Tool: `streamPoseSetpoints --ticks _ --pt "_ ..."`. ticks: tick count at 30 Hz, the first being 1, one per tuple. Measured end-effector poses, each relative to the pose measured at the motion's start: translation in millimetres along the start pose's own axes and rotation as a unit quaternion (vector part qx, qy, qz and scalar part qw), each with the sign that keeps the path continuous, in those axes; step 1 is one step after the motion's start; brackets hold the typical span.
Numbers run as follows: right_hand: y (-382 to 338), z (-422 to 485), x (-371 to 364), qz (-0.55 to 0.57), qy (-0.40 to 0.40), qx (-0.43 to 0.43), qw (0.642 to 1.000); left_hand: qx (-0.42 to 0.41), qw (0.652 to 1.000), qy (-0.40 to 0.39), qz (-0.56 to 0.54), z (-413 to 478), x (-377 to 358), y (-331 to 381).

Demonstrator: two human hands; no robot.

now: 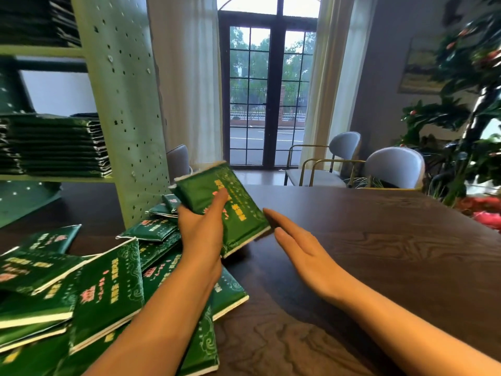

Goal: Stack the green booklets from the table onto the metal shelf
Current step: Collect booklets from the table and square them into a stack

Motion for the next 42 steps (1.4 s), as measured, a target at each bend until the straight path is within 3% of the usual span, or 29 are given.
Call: streamPoseSetpoints --ticks 5,12,24,29,34,42 --pt "16 45 -7 -0.129 -0.058 -0.007 0.990 -0.082 0.988 0.128 -0.035 3 35 27" --pt "52 122 -38 -0.215 -0.085 -0.034 0.972 -0.129 0.970 0.202 -0.051 9 64 40" --pt "84 194 -120 -0.229 -0.193 -0.069 0.952 -0.070 0.972 0.218 -0.059 28 79 31" --pt "96 181 -154 -0.115 -0.268 -0.127 0.948 -0.060 0.972 0.219 -0.064 30 81 29" --pt "96 158 -139 -0.196 -0.298 -0.083 0.931 -0.053 0.971 0.224 -0.063 30 84 29" --pt "95 84 -75 -0.232 -0.286 -0.104 0.924 -0.034 0.980 0.191 -0.042 26 74 25"
Point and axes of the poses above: each hand's wrist, its own z-axis towards the middle knuckle, its own x-axis out of the back of the hand, y = z × x, the point moved 10 cm from there along z, towards the middle knuckle, and after that the axes turned 14 degrees about x, right-handed, at the moved point
